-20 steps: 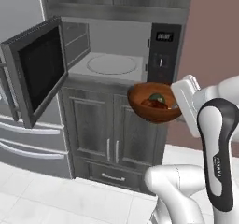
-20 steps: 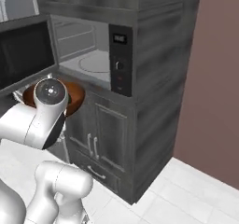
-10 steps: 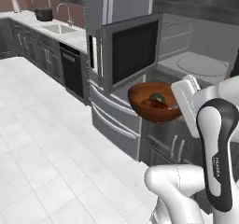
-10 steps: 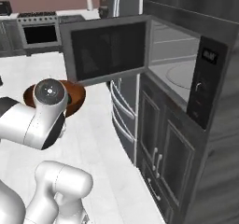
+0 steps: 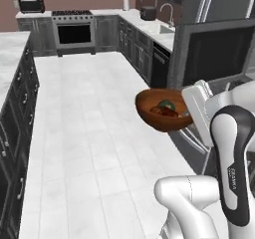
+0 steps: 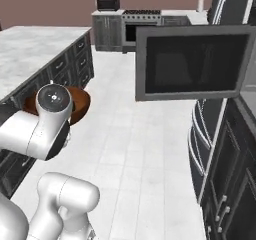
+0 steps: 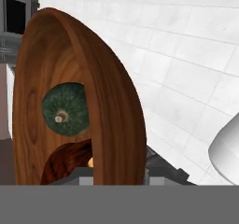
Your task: The microwave is finished heating the steak and squash. Take the bowl containing the food and place it on the dining counter.
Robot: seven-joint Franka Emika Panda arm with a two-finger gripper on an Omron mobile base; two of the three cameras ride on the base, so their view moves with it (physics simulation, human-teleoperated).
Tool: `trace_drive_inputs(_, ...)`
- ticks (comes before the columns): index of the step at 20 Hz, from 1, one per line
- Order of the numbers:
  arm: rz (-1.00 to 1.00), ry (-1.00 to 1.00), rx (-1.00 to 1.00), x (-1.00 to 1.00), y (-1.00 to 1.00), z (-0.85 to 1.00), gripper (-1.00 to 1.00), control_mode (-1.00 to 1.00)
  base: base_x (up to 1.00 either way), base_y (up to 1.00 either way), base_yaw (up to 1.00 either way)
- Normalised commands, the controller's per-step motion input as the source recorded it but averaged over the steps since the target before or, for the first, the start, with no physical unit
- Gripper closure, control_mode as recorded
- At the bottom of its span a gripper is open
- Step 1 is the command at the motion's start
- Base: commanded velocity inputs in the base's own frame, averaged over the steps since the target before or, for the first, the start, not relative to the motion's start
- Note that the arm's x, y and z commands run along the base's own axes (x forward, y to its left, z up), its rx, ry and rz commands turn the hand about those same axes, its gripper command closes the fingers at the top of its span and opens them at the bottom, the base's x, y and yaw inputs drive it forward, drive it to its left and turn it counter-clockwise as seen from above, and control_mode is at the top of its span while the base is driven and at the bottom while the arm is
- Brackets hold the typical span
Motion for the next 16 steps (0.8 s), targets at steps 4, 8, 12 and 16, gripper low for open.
trace_drive_inputs(4, 0.0, 0.0, 0.0, 0.0, 0.0, 0.0, 1.0, 1.0, 0.25, 0.55, 0.43)
trace_drive_inputs(8, 0.0, 0.0, 0.0, 0.0, 0.0, 0.0, 1.0, 1.0, 0.34, 0.39, 0.54)
trace_drive_inputs(12, 0.0, 0.0, 0.0, 0.0, 0.0, 0.0, 1.0, 1.0, 0.31, 0.27, 0.59)
trace_drive_inputs(16, 0.0, 0.0, 0.0, 0.0, 0.0, 0.0, 1.0, 1.0, 0.61, 0.31, 0.5)
